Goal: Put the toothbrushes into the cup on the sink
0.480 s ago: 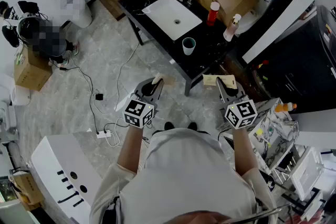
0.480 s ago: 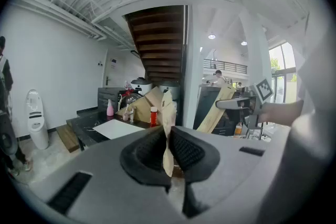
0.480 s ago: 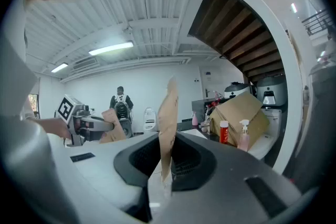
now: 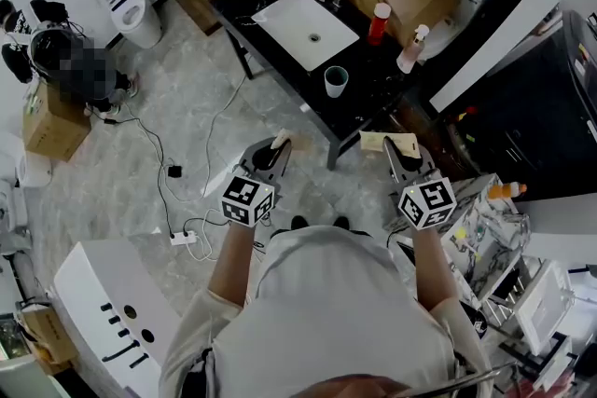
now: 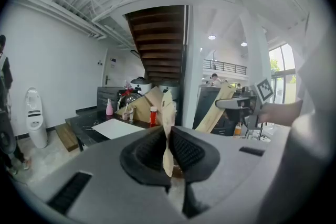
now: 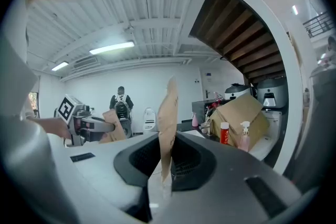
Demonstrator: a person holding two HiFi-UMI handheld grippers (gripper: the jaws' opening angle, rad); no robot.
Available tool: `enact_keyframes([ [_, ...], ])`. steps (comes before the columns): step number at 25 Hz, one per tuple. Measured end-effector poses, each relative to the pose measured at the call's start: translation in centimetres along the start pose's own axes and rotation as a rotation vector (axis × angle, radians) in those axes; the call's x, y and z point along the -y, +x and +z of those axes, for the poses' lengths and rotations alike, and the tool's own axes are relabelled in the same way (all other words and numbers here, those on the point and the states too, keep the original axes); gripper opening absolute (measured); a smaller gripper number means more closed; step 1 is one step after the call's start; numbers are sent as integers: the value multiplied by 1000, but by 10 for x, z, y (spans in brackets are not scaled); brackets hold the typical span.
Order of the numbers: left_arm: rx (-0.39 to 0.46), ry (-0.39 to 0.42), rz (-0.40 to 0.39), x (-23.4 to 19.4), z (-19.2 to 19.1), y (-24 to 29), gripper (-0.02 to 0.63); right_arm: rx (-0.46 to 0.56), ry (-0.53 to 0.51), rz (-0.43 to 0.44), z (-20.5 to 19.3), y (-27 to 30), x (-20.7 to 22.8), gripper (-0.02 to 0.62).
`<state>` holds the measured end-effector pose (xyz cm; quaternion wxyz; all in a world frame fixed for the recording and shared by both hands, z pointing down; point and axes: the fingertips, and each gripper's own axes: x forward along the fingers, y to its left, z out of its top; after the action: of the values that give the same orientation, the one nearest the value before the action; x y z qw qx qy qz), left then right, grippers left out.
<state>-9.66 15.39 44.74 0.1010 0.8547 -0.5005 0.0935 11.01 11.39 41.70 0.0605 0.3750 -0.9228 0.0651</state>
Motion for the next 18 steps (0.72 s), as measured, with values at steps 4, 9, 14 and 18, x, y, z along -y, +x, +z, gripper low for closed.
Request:
enact_keyframes([
  [4,0,-1,-6,-1,-2,-3,25,15,-22,-11,4,-1,-6,60],
  [9,-4,-2,-18,-3,-4,-6,25,15,3,-31,3,-1,-8,60],
  [14,-6,-3,-34,-10,-5,-5,25,10,17,-49,1,4,-11,60],
  [18,-12,-2,-57,-15,-7,-6,25,10,32,-72,-1,6,-16,60],
])
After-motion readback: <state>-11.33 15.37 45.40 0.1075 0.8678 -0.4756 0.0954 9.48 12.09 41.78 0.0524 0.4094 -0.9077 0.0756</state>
